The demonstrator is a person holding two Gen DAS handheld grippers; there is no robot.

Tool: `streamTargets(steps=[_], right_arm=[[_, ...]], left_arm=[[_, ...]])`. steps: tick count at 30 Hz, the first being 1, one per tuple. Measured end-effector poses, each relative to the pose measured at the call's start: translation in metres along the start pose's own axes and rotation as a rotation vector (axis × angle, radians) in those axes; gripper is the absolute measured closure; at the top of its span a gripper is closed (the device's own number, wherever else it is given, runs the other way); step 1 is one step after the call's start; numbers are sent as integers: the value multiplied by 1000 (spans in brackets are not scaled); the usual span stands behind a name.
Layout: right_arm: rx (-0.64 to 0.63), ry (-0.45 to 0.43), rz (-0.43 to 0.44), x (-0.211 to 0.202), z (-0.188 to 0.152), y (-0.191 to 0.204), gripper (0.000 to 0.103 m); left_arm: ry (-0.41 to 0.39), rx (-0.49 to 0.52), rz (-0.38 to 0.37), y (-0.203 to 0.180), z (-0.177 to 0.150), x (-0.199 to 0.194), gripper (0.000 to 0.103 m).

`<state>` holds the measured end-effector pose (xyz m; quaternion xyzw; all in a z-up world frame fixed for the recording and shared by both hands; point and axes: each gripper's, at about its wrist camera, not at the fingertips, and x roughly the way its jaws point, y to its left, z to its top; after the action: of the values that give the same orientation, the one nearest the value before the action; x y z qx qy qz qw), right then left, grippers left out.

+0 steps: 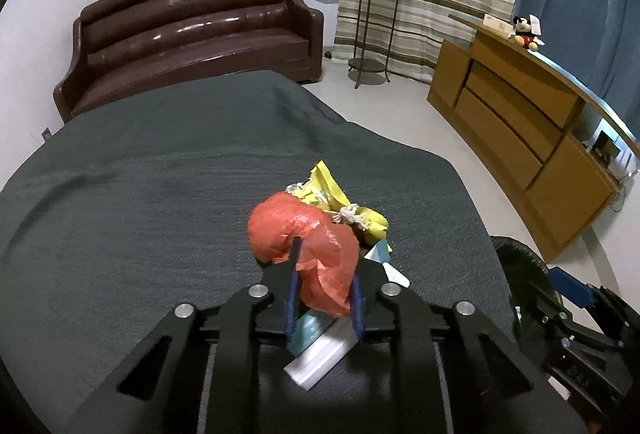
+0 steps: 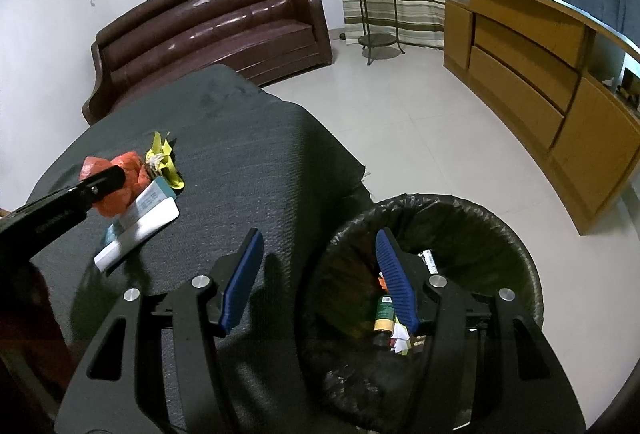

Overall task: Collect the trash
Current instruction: 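Close the left tool on the red plastic bag and lift it, then hold the red bag up with the left tool while the right tool approaches the white tube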

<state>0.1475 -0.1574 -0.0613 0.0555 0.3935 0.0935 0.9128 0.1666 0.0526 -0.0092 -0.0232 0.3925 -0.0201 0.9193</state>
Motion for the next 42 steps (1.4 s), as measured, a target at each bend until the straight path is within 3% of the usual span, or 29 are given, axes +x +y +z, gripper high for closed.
streamTargets(steps=[12, 25, 27, 32, 42], right_arm=[[-46, -6, 20, -7, -5, 30, 46], [-164, 23, 96, -8, -16, 107, 45], [-180, 24, 106, -8, -18, 118, 39], [-221, 36, 126, -4, -22, 145, 39], [-250, 95, 62, 16, -27, 166, 39]], left_arm=[[-42, -26, 19, 30, -11, -31, 85], [-49, -99, 84, 87, -33, -51, 85], [-48, -112, 91, 96, -36, -53, 85], [-50, -133, 100, 112, -43, -59, 85], [-44, -170, 91, 129, -50, -59, 85]])
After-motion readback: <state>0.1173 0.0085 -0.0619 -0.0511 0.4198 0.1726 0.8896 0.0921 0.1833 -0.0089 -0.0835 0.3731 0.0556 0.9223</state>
